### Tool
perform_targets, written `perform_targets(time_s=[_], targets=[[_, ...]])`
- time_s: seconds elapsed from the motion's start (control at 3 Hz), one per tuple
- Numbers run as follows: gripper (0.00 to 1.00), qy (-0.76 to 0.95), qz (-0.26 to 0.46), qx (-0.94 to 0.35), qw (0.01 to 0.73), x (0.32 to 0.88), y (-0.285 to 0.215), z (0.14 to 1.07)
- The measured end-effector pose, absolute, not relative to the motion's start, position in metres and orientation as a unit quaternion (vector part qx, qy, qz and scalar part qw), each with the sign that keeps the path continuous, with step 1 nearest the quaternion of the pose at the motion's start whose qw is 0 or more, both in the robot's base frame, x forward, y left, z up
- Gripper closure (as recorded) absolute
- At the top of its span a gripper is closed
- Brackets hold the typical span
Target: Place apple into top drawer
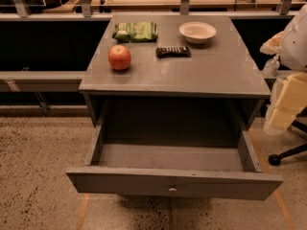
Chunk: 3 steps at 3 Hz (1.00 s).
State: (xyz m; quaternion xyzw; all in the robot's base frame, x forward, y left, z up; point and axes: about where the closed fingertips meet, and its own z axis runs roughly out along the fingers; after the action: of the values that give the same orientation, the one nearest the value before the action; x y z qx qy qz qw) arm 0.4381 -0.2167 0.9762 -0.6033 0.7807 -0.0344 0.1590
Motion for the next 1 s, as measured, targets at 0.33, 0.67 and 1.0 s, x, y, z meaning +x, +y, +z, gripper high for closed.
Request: perform_targets(time_s=[0.33, 0.67, 1.0], targets=[[0.00, 0.781, -0.034, -0.603, 0.159, 0.438, -0.217, 0.976], [0.00, 0.775, -0.001, -0.601, 0.196, 0.461, -0.200, 0.969], [0.00, 0.764, 0.071, -0.585, 0.264, 0.505, -0.162, 0.953]])
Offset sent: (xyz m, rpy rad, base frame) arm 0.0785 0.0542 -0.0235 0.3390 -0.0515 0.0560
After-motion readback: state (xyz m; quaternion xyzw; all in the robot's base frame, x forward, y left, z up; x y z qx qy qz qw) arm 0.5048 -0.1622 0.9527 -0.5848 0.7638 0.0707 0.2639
